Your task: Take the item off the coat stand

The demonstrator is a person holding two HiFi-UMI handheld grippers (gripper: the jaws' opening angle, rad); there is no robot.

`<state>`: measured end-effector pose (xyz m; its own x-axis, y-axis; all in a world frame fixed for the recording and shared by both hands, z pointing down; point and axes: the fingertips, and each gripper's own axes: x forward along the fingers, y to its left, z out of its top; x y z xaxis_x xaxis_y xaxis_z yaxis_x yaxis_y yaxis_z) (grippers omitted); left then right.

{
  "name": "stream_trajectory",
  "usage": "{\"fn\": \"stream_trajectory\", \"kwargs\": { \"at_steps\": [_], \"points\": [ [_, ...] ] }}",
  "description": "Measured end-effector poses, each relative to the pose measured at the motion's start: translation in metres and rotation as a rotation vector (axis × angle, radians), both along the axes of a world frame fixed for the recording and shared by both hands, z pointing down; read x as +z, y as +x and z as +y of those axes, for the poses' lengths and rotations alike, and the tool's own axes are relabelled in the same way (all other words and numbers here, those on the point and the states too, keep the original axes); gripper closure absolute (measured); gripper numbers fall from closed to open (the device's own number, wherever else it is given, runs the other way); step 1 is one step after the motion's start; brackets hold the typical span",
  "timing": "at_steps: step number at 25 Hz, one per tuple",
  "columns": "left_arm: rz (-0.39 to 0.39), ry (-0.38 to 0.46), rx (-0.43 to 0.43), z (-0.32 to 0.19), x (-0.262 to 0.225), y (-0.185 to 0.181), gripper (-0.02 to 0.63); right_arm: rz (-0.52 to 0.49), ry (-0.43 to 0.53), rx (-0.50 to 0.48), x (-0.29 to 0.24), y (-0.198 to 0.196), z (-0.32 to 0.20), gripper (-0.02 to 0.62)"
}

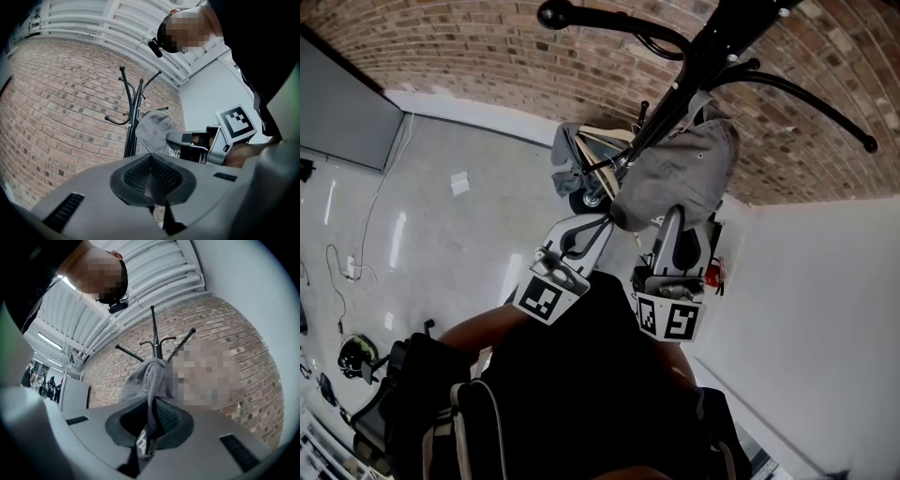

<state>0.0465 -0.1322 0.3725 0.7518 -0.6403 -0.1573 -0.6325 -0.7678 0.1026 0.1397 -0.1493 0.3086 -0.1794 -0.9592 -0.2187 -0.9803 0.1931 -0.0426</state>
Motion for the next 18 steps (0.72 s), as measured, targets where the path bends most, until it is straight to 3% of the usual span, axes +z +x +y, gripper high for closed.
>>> {"fn": "stream_trajectory", "kwargs": {
  "at_steps": [18],
  "points": [
    [0.008, 0.023, 0.017, 0.011, -0.007, -0.004, 0.588, 0.017, 0.147, 0.056, -0.045, 0.005, 0.023, 0.566]
  ]
}}
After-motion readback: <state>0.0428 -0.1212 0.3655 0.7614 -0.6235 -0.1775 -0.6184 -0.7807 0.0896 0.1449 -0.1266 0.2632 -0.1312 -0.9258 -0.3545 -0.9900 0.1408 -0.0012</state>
